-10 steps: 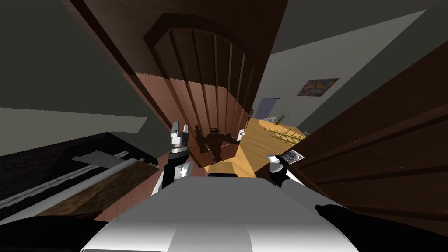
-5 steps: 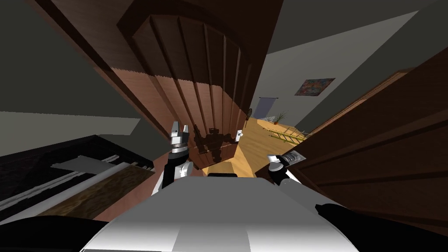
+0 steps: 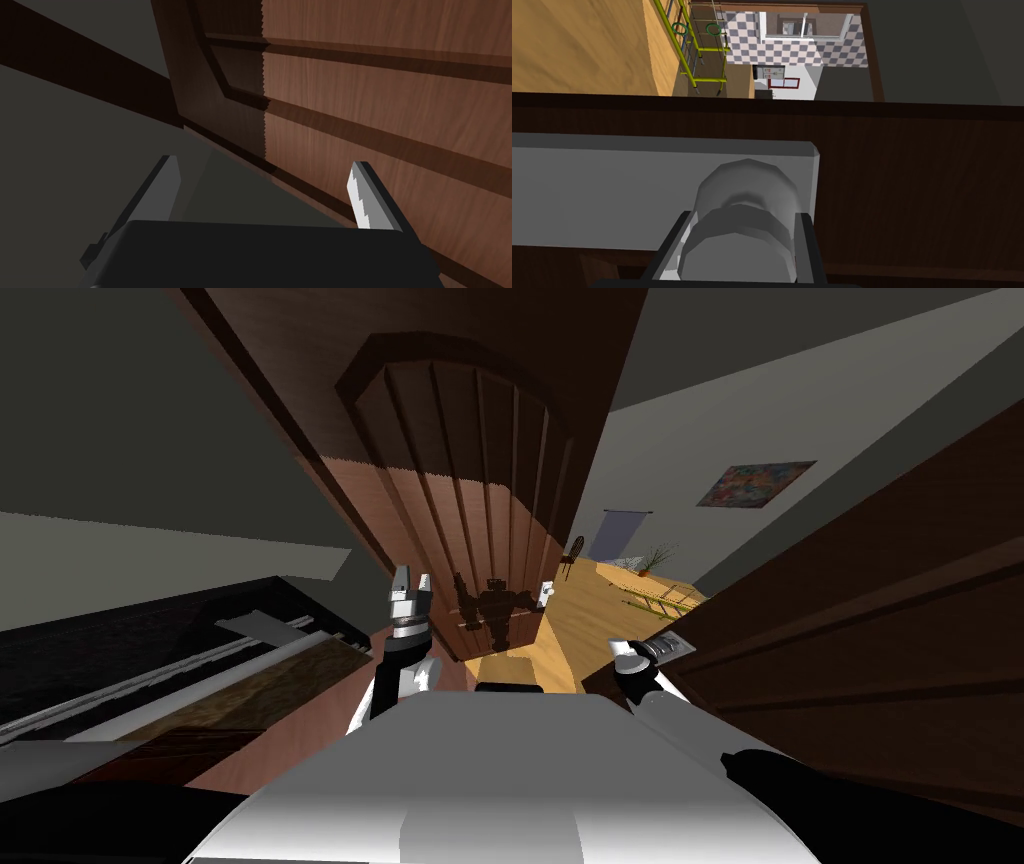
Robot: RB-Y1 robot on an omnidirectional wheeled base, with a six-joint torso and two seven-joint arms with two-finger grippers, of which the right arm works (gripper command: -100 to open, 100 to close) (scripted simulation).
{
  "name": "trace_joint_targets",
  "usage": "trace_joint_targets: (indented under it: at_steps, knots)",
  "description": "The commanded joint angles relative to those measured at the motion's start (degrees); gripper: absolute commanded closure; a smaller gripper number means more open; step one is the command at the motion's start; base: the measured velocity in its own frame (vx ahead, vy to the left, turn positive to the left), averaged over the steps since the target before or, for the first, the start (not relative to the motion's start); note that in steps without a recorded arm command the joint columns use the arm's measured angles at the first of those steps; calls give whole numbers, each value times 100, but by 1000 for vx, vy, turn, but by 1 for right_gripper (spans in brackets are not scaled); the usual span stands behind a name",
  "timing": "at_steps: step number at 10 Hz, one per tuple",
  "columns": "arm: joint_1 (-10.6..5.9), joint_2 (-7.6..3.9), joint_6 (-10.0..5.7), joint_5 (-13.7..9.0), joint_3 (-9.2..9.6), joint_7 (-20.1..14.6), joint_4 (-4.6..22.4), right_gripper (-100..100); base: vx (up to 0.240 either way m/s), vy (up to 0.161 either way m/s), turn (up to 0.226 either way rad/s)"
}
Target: Push the door open
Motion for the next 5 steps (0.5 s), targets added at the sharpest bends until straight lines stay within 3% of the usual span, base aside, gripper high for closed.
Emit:
trace_joint_targets:
  at_steps: [1,2,4,5]
  knots:
    - [171,155,127,-57,-115,80,-286,100,8,-42,-21]
    - [171,155,127,-57,-115,80,-468,100,21,2,-47]
    - [171,155,127,-57,-115,80,-468,100,-6,9,-74]
    - [99,157,19,-62,-179,154,-387,-100,-21,125,63]
